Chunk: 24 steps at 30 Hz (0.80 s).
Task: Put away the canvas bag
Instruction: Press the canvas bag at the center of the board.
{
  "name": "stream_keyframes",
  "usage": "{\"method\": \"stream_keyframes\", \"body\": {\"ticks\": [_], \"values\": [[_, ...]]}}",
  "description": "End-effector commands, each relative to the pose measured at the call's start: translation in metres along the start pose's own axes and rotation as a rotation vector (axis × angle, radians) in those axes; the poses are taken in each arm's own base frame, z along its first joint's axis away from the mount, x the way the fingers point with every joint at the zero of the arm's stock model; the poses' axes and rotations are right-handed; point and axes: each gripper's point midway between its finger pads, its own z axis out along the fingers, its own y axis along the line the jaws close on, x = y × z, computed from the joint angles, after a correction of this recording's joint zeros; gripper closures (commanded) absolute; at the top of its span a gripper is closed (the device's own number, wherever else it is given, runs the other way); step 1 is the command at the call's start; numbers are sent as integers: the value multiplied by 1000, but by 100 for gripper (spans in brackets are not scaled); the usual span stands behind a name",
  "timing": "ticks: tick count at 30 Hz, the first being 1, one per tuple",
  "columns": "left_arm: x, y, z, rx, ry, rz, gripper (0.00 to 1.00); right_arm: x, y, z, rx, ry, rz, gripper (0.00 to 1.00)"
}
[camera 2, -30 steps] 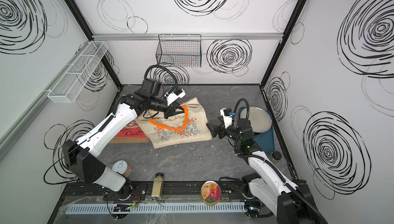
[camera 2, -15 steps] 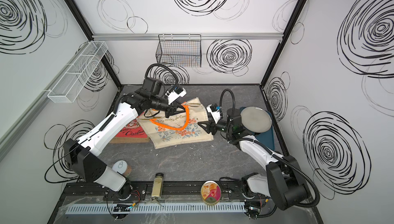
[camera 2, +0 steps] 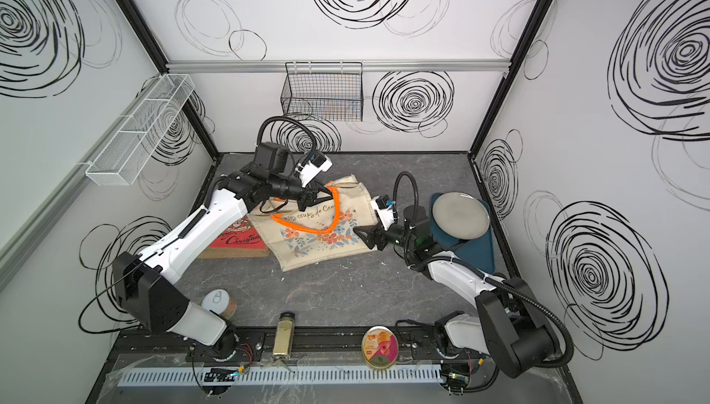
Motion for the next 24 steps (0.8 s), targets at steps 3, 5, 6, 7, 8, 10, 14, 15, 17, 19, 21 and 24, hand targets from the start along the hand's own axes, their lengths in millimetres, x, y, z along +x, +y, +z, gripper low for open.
{"method": "stream_keyframes", "body": {"ticks": [3,5,6,7,8,10,14,15,17,19,21,24], "values": [[-46,-11,-20,-18,-159,116,100,6,5,-2,3,-30,33,23],[-47,-10,-20,-24,-166,116,100,8,6,-3,6,-13,13,15],[-47,-8,-20,-28,-177,111,100,9,4,-2,19,-5,13,17],[-48,-6,-21,-33,-191,103,100,10,5,-1,13,2,8,22],[-49,-4,-21,-37,-204,98,100,11,6,0,8,9,5,32],[-51,-3,-22,-44,-220,88,100,12,7,0,12,4,0,74],[-55,-4,-21,-58,-229,80,100,14,6,-3,61,-12,1,100],[-55,-6,-20,-65,-228,88,100,14,7,-3,57,-11,2,93],[-54,-10,-18,-72,-224,111,100,16,6,-2,66,8,22,40],[-54,-11,-18,-76,-237,110,100,23,2,2,76,56,44,33],[-57,-9,-19,-81,-251,103,100,29,1,4,68,80,47,35],[-59,-12,-19,-61,-262,106,100,31,7,4,44,57,25,65]]}}
